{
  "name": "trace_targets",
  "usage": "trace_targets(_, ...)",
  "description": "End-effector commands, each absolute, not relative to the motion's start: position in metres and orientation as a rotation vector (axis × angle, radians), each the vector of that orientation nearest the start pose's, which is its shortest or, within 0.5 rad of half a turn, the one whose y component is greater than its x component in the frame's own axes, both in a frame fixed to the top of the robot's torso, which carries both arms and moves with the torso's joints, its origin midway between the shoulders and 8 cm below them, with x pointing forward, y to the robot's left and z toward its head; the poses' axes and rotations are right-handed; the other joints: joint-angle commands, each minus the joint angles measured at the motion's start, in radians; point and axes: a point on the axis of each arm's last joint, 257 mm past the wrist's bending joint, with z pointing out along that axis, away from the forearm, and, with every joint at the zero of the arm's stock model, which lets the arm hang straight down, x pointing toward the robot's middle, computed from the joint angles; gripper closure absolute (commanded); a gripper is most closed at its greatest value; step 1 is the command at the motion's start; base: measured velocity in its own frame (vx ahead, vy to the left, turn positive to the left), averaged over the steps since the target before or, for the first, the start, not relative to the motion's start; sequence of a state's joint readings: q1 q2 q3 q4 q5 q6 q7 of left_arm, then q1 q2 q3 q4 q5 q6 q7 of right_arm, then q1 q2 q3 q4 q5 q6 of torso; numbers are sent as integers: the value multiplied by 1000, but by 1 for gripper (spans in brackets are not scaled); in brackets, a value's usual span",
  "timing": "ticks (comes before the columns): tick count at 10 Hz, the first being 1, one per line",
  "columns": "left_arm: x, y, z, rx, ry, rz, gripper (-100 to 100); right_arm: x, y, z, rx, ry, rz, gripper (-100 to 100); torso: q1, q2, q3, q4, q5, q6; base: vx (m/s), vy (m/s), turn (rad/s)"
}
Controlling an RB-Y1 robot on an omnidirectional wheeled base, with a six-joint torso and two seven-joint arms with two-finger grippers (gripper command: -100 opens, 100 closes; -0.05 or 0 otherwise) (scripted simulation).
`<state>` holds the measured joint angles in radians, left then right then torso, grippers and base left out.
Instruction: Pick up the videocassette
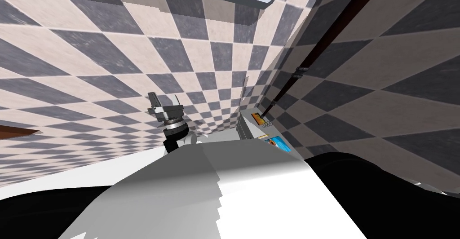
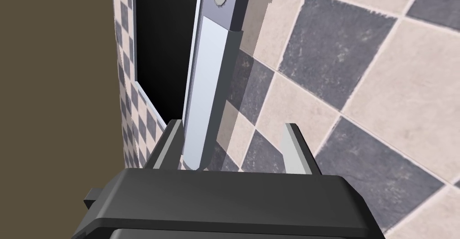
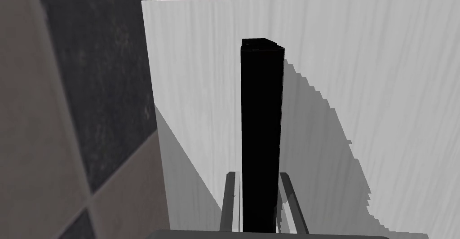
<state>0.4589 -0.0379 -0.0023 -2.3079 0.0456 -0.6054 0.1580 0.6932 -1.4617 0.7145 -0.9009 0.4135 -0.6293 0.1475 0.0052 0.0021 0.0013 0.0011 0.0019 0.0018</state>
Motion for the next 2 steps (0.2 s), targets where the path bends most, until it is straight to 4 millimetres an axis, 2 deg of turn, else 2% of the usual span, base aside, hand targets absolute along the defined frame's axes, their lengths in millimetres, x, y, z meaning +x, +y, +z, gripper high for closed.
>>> trace_targets(1, 318, 280, 68, -618, 391, -1529, 0, -98, -685, -390, -293, 3177, -83, 100, 0, 0, 0, 0, 0, 0, 2, 17, -6)
trace_targets(2, 318, 280, 68, -618, 391, -1529, 0, -97, -685, -389, -293, 3177, -84, 0, -2, 0, 0, 0, -1, 0, 0, 0, 0)
